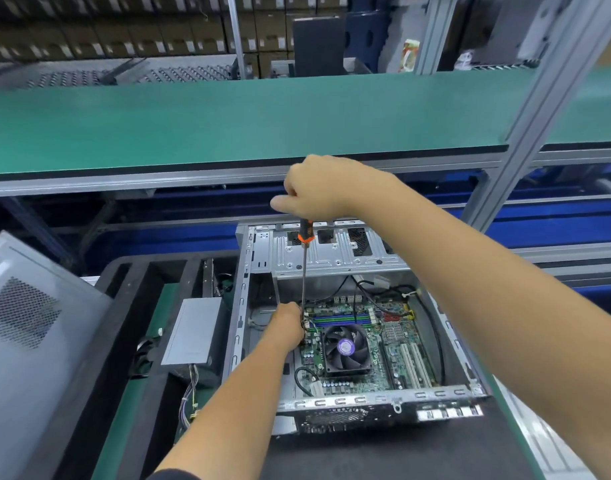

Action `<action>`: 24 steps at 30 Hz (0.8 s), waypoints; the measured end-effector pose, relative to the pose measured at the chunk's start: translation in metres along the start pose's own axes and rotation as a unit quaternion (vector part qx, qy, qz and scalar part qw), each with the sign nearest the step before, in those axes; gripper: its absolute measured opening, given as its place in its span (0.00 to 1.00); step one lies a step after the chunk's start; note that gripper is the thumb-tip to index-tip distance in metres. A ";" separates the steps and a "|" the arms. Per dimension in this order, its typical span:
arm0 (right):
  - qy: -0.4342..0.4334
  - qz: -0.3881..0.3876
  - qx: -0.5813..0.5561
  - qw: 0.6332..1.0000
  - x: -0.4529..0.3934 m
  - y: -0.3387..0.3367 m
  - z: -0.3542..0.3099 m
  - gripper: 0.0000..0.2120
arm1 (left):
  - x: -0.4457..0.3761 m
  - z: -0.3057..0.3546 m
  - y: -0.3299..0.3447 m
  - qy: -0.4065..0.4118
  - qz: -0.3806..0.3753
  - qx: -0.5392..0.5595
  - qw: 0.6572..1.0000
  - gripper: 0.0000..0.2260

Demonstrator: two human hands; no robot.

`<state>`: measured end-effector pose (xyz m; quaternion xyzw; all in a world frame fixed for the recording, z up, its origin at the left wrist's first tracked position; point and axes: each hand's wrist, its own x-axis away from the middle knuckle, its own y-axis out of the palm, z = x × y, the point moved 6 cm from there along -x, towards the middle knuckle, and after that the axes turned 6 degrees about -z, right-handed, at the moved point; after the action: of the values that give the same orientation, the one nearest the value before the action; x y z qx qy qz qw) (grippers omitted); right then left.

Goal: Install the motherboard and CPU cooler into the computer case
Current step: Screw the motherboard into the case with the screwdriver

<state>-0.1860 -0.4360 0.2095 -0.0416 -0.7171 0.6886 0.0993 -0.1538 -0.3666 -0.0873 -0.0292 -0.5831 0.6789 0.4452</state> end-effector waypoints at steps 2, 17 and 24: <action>-0.025 -0.081 -0.039 0.996 0.002 0.001 -0.005 0.14 | -0.001 -0.001 0.001 -0.004 0.000 -0.002 1.000 0.11; -0.038 -0.137 -0.071 0.987 0.009 -0.002 -0.017 0.07 | -0.002 0.001 0.002 0.003 0.011 -0.001 1.000 0.17; 0.022 -0.018 0.007 1.000 0.007 -0.002 -0.010 0.15 | -0.001 0.002 0.002 0.013 0.007 -0.040 0.999 0.18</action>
<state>-0.1908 -0.4248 0.2129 -0.0431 -0.7103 0.6909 0.1277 -0.1561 -0.3687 -0.0889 -0.0601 -0.6038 0.6577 0.4464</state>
